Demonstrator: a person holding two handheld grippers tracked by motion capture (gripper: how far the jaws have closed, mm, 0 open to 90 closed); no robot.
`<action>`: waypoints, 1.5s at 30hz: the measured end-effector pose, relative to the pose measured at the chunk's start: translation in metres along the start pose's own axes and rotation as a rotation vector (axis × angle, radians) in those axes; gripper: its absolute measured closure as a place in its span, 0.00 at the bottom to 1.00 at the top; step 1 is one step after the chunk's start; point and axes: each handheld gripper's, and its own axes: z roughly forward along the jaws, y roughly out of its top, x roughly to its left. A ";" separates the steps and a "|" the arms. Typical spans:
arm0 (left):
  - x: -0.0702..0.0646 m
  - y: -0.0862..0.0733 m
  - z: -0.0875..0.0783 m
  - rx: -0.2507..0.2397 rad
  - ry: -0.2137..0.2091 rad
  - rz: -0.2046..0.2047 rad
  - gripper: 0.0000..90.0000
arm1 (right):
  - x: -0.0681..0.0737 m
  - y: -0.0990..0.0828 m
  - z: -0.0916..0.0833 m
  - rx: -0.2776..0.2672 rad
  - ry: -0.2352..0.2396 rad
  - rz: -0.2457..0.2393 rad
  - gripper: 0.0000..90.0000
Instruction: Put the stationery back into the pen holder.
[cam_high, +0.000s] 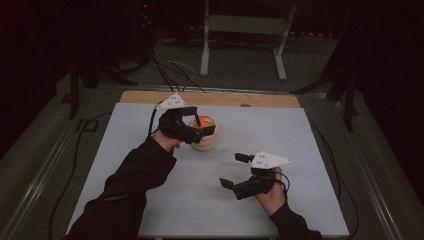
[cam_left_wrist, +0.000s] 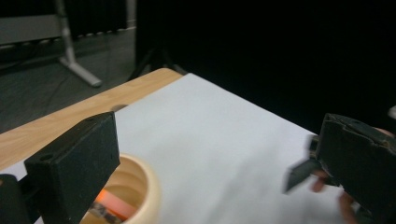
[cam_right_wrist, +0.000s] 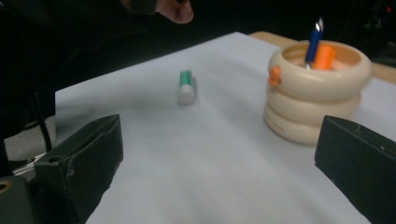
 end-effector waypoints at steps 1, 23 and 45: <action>-0.002 -0.001 -0.003 -0.004 -0.010 0.005 0.00 | 0.001 0.001 0.003 0.002 0.004 -0.009 0.02; -0.014 -0.018 -0.050 -0.110 -0.011 0.084 0.00 | 0.023 0.017 0.085 0.105 0.052 0.007 0.02; 0.000 -0.019 -0.070 -0.166 0.034 0.034 0.00 | 0.045 0.013 0.175 0.206 0.083 -0.012 0.16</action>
